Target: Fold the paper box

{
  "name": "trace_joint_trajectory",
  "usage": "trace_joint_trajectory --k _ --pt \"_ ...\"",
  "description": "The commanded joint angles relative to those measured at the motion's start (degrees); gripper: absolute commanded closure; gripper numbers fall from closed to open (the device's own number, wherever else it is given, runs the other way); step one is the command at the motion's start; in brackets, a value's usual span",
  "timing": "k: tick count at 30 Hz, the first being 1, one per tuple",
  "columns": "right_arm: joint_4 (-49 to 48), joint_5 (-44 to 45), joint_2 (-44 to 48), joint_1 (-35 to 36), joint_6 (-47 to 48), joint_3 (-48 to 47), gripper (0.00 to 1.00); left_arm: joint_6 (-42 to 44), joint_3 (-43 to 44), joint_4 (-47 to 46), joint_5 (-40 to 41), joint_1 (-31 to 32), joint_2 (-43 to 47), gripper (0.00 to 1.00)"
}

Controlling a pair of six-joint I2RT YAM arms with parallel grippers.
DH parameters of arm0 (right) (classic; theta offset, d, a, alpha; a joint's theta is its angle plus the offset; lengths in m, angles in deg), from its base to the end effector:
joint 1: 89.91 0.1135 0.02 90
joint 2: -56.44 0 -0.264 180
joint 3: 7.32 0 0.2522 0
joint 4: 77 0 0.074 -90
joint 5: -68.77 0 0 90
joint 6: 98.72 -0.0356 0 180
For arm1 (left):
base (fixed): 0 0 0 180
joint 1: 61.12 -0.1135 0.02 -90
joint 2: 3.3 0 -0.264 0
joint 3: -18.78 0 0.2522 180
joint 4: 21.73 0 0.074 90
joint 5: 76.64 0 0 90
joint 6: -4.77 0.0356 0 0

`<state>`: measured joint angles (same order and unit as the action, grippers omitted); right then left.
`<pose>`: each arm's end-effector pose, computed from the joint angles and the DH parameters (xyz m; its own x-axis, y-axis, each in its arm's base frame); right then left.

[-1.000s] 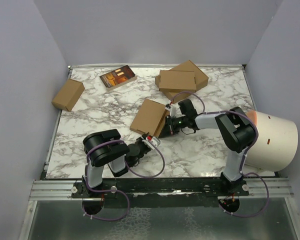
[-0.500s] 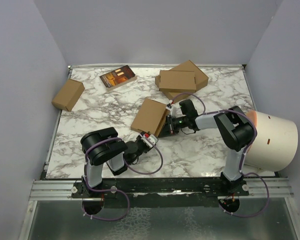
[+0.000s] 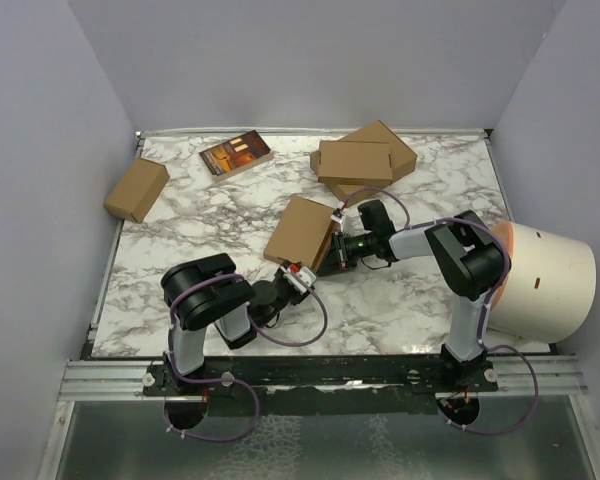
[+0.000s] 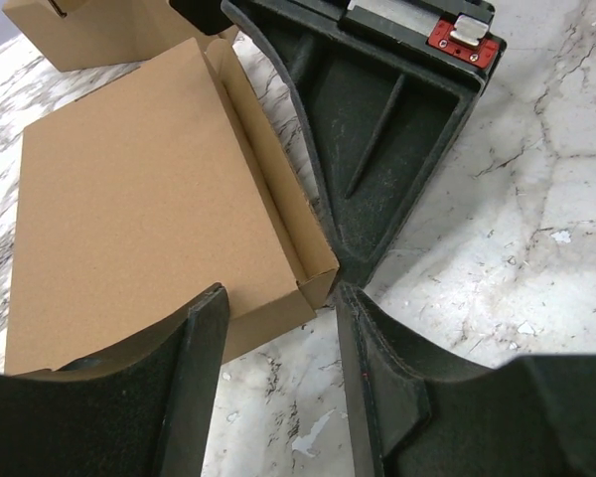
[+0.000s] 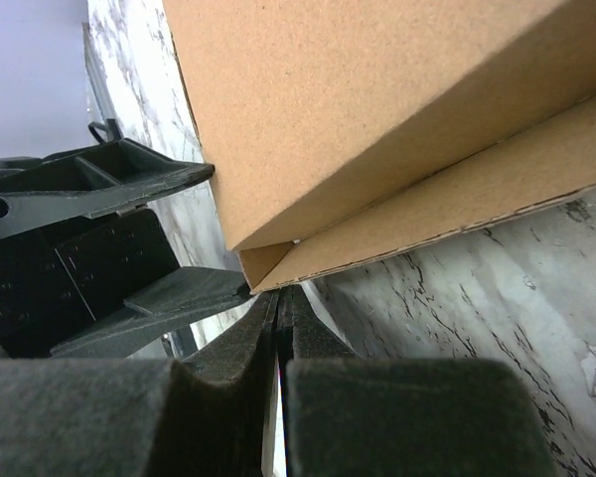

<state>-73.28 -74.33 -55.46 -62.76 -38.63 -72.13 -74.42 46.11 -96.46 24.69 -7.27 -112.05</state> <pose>0.2988 0.1852 0.0998 -0.9586 -0.1551 -0.2387 -0.2834 0.4396 0.8523 0.1535 -0.1983 0.1014 0.0594 0.2304 -0.9713 0.6775 0.7053 0.2088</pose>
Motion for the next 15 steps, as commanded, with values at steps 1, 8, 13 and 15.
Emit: trace_joint_trajectory --k 1,8,13,15 --pt "-3.03 -2.92 -0.86 0.22 -0.77 -1.08 0.98 -3.68 0.2 5.47 -3.8 0.65 -1.49 0.49" --pt "-2.61 -2.82 -1.28 0.26 -0.12 -1.42 0.98 -3.92 1.42 9.26 -2.54 0.73 -0.26 0.49" --pt "-1.99 -2.4 -1.14 0.25 0.59 -1.68 0.98 -3.98 2.33 12.42 0.06 0.74 0.47 0.54" --pt "-1.82 -2.19 -1.05 0.24 0.79 -1.69 0.98 -4.2 2.35 12.7 0.71 0.74 0.5 0.58"
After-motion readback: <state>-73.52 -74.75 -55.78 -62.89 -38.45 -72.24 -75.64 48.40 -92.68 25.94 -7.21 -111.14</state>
